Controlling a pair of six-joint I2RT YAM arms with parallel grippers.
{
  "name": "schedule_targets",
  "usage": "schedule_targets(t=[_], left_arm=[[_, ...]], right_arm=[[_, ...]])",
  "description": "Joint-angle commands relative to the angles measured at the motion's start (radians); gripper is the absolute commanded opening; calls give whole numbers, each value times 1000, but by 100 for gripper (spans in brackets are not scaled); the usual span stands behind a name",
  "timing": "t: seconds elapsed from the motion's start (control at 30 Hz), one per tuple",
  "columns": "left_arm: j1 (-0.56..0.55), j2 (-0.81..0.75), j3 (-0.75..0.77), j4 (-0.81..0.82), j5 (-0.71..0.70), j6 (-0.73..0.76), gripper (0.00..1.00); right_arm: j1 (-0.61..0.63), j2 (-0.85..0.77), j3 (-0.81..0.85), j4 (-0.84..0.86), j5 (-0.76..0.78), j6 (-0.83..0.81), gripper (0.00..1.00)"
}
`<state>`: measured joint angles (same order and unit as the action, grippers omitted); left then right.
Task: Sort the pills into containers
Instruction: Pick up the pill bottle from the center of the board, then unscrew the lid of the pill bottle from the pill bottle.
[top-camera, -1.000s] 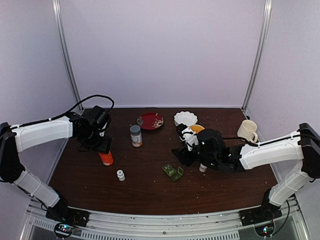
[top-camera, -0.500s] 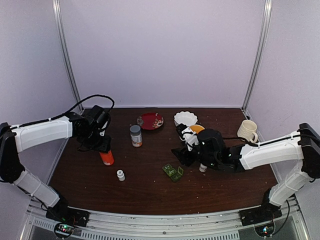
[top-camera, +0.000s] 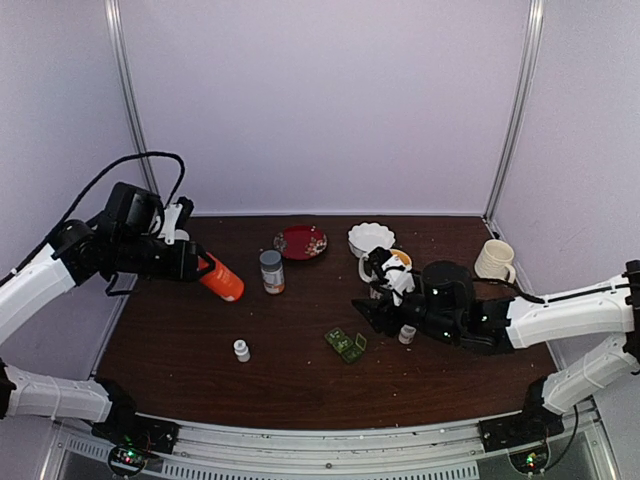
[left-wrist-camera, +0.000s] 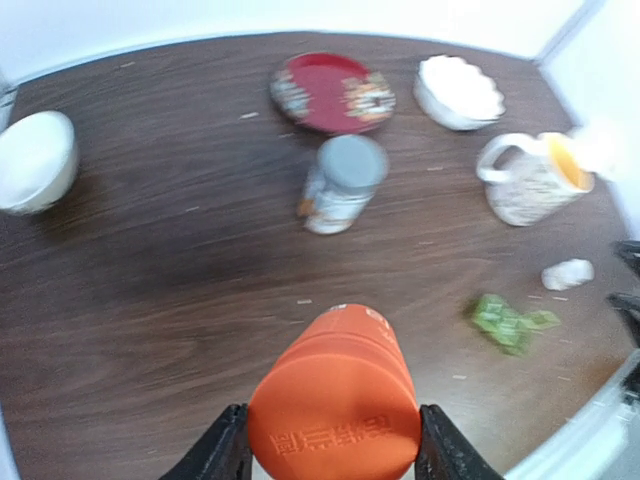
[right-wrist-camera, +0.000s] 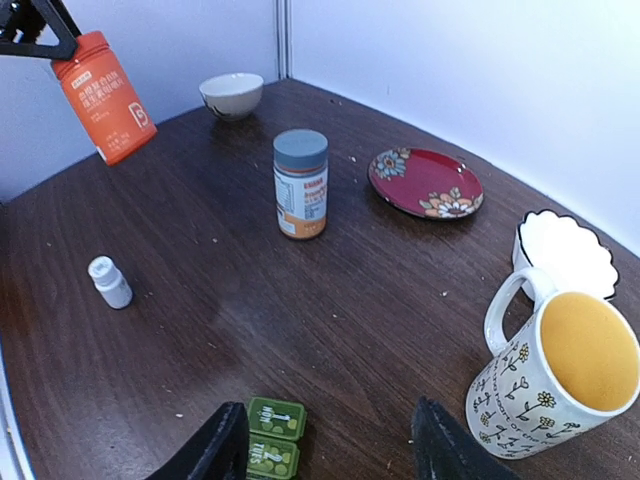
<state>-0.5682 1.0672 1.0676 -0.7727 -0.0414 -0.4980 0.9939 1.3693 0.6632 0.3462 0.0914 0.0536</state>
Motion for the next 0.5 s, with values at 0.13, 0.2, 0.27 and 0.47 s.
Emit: schedule_targets(t=[0.13,0.2,0.27,0.47], left_arm=[[-6,-82,-16,299,576,-109,27],[-20,-94,-40,384,641,-141,26],[-41,-99,-53,449,683,-167,26],[-147,-77,-32,574,741,-205,26]], right_arm=[[24,-240,-48,123,-287,86,88],[32,-261,-52,180,-377,136,99],[40,-263,-54,248,-429,210,100],[74,-195,19,314,-441,350,100]])
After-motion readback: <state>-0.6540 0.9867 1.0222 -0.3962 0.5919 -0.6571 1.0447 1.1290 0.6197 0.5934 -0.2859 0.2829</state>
